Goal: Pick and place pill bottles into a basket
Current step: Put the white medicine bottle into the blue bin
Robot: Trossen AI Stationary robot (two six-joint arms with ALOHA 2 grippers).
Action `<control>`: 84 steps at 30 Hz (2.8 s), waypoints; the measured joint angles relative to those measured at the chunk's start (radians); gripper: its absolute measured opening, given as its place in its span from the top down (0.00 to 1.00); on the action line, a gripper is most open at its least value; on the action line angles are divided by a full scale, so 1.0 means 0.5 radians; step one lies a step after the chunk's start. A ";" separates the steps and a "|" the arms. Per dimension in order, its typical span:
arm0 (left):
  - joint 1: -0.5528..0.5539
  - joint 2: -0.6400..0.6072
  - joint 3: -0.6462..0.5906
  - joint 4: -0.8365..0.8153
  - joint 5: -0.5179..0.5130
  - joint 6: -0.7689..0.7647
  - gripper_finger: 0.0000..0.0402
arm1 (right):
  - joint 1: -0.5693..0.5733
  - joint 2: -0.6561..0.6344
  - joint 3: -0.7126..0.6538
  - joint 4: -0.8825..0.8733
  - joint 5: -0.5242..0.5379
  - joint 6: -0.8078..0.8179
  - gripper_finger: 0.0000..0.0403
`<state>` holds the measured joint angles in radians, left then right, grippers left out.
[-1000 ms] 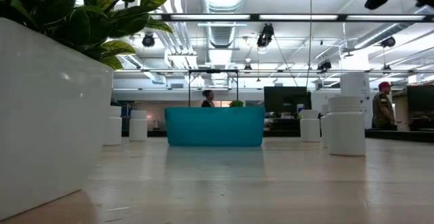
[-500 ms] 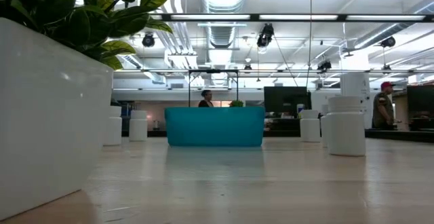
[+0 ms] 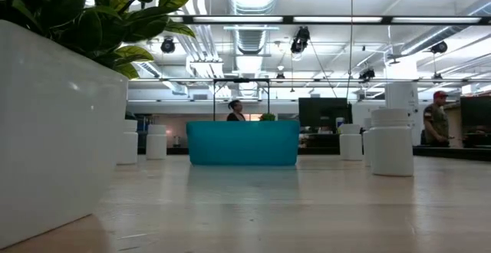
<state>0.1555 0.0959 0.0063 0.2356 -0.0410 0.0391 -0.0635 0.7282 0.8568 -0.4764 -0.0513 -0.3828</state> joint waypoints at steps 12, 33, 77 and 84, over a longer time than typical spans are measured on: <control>0.000 0.000 0.000 0.000 0.000 -0.002 1.00 | 0.000 0.457 0.397 -0.625 -0.005 -0.028 0.98; 0.000 0.000 0.000 0.000 0.000 -0.002 1.00 | 0.000 1.000 0.724 -1.159 -0.124 -0.027 0.75; 0.000 0.000 0.000 0.000 -0.004 0.002 1.00 | 0.002 1.402 0.334 -0.919 -0.201 -0.071 0.48; 0.000 0.000 0.000 0.000 -0.004 0.001 1.00 | 0.002 1.406 0.273 -0.819 -0.152 -0.087 0.48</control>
<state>0.1556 0.0959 0.0063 0.2356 -0.0429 0.0395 -0.0628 1.4311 0.9931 -0.8861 -0.1272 -0.4264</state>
